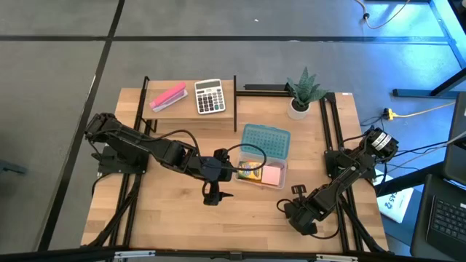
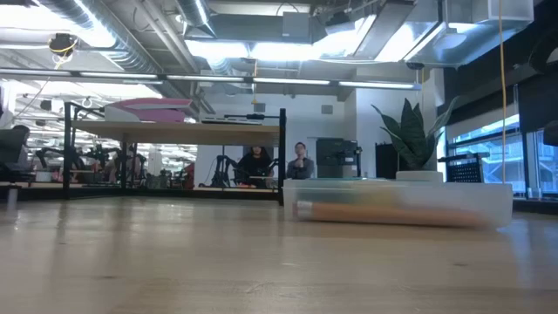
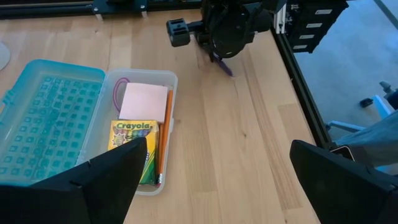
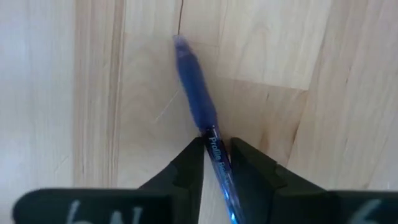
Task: Pack school essentials
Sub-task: Put the pen into the supply box
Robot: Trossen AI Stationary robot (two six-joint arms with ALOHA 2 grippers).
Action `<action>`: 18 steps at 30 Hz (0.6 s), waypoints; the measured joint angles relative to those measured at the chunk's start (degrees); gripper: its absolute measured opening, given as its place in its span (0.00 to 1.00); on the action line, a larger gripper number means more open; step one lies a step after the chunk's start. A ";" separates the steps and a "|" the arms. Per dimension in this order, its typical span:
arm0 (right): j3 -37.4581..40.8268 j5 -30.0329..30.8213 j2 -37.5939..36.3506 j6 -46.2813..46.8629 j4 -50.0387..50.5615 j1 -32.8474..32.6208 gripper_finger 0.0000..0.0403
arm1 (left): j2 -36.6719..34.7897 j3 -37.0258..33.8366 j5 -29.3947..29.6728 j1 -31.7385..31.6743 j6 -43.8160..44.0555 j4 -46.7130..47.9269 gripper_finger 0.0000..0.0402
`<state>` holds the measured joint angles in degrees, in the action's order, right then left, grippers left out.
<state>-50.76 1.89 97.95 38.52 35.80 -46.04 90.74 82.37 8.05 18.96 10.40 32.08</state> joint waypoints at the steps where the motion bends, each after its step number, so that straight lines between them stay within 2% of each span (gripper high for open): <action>1: 0.00 0.00 0.00 0.00 -0.13 0.00 0.19 | 0.00 0.00 0.00 0.00 -0.01 0.00 0.97; 9: 0.02 0.00 0.00 0.53 -0.90 0.00 0.11 | 0.00 0.00 0.00 0.00 -0.01 0.00 0.97; 18: 0.05 -0.02 -0.13 4.78 -1.10 0.09 0.12 | 0.00 0.00 0.00 -0.02 -0.01 0.00 0.97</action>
<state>-50.72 1.87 97.82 43.30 34.69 -45.95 90.74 82.37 8.05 18.94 10.39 32.08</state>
